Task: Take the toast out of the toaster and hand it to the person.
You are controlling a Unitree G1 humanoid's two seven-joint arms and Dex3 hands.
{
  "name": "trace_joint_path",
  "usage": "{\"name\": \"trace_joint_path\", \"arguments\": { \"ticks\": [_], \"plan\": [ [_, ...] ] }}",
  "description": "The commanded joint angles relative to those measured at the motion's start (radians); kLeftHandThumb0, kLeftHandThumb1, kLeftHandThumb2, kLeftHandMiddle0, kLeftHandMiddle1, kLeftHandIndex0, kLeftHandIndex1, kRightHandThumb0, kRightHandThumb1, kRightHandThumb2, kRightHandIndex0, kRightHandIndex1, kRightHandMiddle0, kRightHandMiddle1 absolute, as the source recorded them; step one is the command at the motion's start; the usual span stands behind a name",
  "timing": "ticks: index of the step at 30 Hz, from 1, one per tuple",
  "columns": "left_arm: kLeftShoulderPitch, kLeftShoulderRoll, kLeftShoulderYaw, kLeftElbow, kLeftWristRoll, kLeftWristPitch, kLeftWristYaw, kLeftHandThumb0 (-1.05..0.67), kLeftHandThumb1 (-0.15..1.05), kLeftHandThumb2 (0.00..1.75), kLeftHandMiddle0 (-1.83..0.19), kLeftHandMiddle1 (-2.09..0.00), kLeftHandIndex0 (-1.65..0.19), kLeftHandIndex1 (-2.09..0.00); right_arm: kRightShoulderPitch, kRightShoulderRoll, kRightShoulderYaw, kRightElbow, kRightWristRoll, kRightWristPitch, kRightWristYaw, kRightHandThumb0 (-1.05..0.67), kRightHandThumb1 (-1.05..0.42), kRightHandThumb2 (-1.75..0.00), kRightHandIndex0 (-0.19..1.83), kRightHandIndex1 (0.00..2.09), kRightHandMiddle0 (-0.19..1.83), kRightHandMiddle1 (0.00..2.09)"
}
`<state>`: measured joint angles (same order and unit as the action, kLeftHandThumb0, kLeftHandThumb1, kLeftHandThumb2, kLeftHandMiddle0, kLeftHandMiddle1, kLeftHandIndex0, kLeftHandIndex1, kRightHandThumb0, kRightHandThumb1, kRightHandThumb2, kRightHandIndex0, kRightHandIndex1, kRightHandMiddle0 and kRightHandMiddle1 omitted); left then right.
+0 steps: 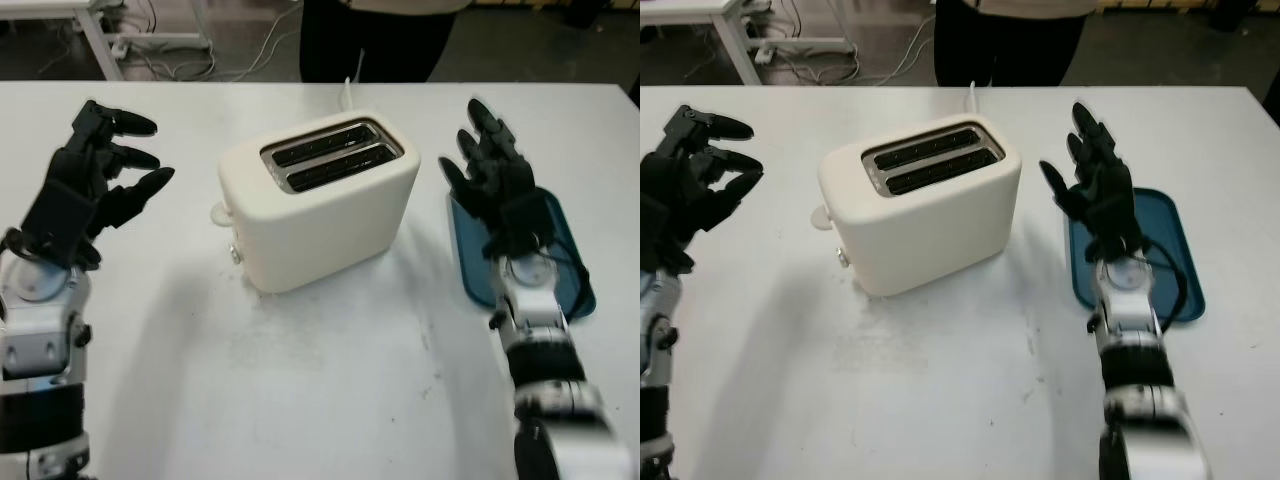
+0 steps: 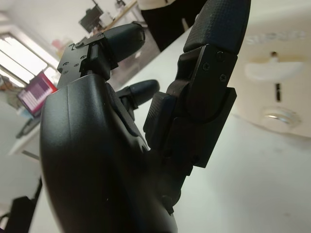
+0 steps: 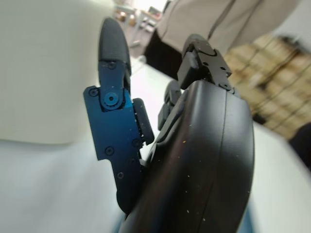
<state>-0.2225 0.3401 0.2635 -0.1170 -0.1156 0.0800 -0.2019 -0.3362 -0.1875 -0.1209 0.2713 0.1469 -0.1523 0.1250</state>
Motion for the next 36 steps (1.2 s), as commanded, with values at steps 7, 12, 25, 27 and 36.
{"name": "trace_joint_path", "arguments": {
  "ticks": [7,12,25,27,36],
  "plan": [
    [0.090,-0.104,-0.065,-0.012,0.048,-0.096,0.078,-1.05,0.92,0.08,0.00,-1.70,0.00,-1.59,0.234,0.126,0.032,-0.350,0.072,0.139,-0.032,-0.39,-0.92,-0.34,0.10,0.02,0.14,0.01],
    [0.124,-0.141,-0.096,-0.003,0.062,-0.134,0.094,-1.05,0.92,0.09,0.00,-1.69,0.00,-1.58,0.368,0.179,0.099,-0.519,0.030,0.220,-0.096,-0.46,-0.92,-0.42,0.13,0.03,0.16,0.01],
    [0.214,-0.271,-0.219,0.060,0.168,-0.230,0.205,-1.05,0.92,0.10,0.00,-1.72,0.00,-1.56,0.486,0.256,0.172,-0.492,0.009,0.237,-0.120,-0.44,-0.92,-0.42,0.17,0.02,0.19,0.01],
    [0.225,-0.275,-0.227,0.053,0.169,-0.209,0.207,-1.05,0.92,0.10,0.00,-1.71,0.00,-1.55,0.484,0.263,0.168,-0.467,0.020,0.218,-0.113,-0.42,-0.92,-0.41,0.17,0.02,0.19,0.01],
    [0.214,-0.263,-0.212,0.101,0.150,-0.241,0.193,-1.05,0.92,0.19,0.00,-1.74,0.00,-1.65,0.459,0.266,0.163,-0.434,0.014,0.247,-0.134,-0.42,-0.92,-0.41,0.20,0.02,0.21,0.01]
  ]
}}
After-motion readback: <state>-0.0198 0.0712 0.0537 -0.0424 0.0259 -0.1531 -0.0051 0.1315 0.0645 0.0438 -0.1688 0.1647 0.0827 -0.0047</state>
